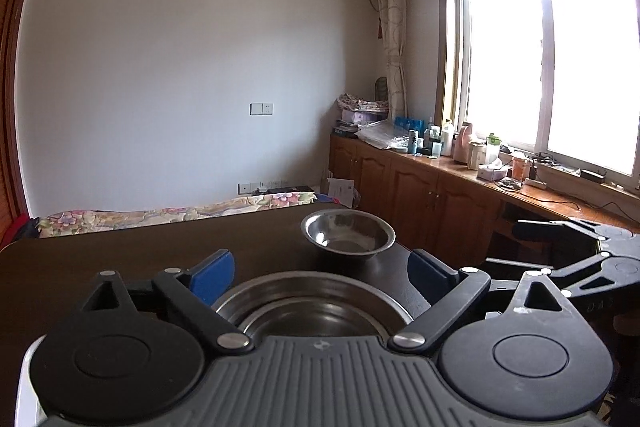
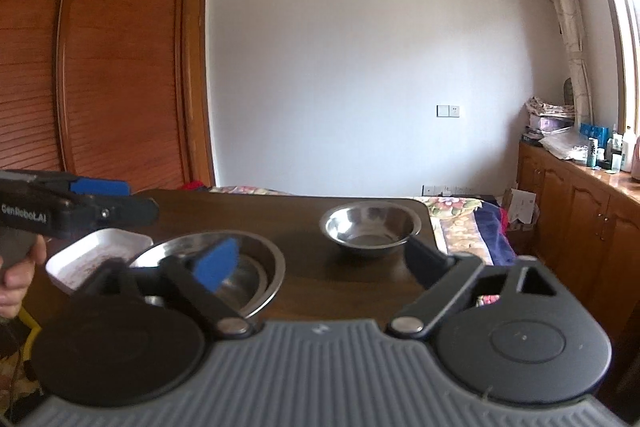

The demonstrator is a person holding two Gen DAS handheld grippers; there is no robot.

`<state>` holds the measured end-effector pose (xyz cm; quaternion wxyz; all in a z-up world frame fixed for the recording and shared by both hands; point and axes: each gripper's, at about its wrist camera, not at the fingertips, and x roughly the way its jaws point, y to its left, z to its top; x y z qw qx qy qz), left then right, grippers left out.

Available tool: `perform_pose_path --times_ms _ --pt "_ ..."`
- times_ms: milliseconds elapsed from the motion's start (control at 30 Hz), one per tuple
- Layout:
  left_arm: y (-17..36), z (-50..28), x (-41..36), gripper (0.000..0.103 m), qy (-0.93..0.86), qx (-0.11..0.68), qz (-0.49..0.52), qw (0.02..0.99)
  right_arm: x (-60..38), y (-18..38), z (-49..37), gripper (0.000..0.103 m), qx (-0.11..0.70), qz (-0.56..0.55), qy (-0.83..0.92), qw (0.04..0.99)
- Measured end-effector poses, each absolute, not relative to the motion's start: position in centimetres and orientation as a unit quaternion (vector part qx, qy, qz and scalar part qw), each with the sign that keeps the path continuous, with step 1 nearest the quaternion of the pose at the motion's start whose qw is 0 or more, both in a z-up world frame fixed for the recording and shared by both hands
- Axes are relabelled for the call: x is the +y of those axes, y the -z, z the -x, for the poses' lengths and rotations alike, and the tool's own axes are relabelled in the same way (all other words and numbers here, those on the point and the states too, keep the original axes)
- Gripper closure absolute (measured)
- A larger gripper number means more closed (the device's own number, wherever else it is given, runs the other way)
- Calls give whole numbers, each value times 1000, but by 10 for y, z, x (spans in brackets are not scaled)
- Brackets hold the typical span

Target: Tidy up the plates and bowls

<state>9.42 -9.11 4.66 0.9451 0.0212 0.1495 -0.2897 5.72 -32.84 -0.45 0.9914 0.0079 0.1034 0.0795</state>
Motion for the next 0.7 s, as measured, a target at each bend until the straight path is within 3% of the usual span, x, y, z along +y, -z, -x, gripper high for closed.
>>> perform_pose_path --times_ms 700 --pt "-66 -174 -128 0 310 165 -54 935 -363 11 -122 0 124 -5 -56 991"
